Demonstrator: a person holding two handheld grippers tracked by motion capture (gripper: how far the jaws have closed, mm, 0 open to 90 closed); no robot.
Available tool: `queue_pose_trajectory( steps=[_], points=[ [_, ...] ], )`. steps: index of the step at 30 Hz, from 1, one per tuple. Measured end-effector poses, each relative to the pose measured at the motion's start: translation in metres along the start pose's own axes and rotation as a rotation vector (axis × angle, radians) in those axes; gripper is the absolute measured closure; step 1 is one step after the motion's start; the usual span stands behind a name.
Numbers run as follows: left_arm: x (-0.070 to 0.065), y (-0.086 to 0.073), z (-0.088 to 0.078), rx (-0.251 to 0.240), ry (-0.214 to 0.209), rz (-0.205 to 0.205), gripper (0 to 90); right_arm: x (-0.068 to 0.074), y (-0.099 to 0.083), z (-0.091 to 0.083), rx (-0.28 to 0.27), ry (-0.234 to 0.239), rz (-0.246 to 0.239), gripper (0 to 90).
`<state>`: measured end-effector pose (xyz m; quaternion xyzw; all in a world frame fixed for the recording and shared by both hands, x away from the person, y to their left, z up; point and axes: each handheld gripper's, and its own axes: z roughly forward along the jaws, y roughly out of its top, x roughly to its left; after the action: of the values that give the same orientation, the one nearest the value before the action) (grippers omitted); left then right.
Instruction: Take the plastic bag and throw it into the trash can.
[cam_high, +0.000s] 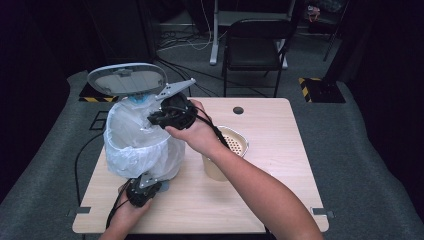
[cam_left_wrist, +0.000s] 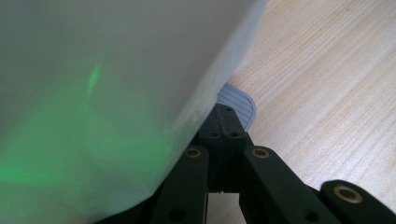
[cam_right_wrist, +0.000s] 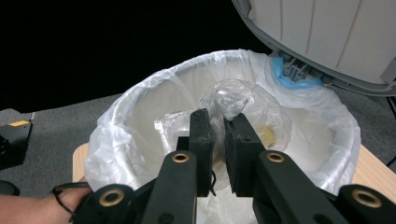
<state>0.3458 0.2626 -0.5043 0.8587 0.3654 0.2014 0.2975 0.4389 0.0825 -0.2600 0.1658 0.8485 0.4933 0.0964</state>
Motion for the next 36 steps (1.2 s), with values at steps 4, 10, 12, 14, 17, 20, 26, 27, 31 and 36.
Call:
queue_pose_trajectory(
  steps=[4, 10, 12, 14, 17, 20, 26, 27, 31, 36],
  points=[
    [-0.001, 0.0, 0.0, -0.002, 0.009, -0.004, 90.0, -0.002, 0.002, 0.006, -0.006, -0.005, 0.001, 82.0],
    [0.0, 0.0, 0.0, -0.002, 0.008, -0.002, 90.0, -0.002, 0.004, 0.017, 0.004, -0.013, 0.004, 81.5],
    [0.0, 0.0, 0.0, -0.001, 0.008, -0.003, 90.0, -0.001, 0.005, 0.021, 0.004, -0.013, 0.0, 81.4],
    [0.0, 0.0, 0.0, -0.002, 0.008, -0.002, 90.0, 0.001, 0.007, 0.026, 0.008, -0.014, -0.006, 81.2],
    [0.0, 0.0, 0.0, -0.002, 0.008, -0.002, 90.0, 0.002, 0.007, 0.031, 0.01, -0.014, -0.009, 81.0],
    [0.0, 0.0, 0.0, -0.001, 0.008, -0.002, 90.0, 0.004, 0.007, 0.035, 0.014, -0.015, -0.006, 81.0],
    [0.0, 0.0, 0.0, -0.002, 0.008, -0.002, 90.0, 0.004, 0.008, 0.043, 0.014, -0.018, -0.002, 81.2],
    [0.0, 0.0, 0.0, -0.002, 0.008, -0.003, 90.0, 0.004, 0.008, 0.044, 0.012, -0.018, -0.006, 81.2],
    [0.0, 0.0, 0.0, -0.003, 0.008, -0.003, 90.0, 0.005, 0.009, 0.05, 0.012, -0.018, 0.005, 81.1],
    [0.0, 0.0, 0.0, -0.001, 0.0, -0.001, 90.0, 0.005, 0.012, 0.056, 0.015, -0.018, 0.015, 79.3]
  ],
)
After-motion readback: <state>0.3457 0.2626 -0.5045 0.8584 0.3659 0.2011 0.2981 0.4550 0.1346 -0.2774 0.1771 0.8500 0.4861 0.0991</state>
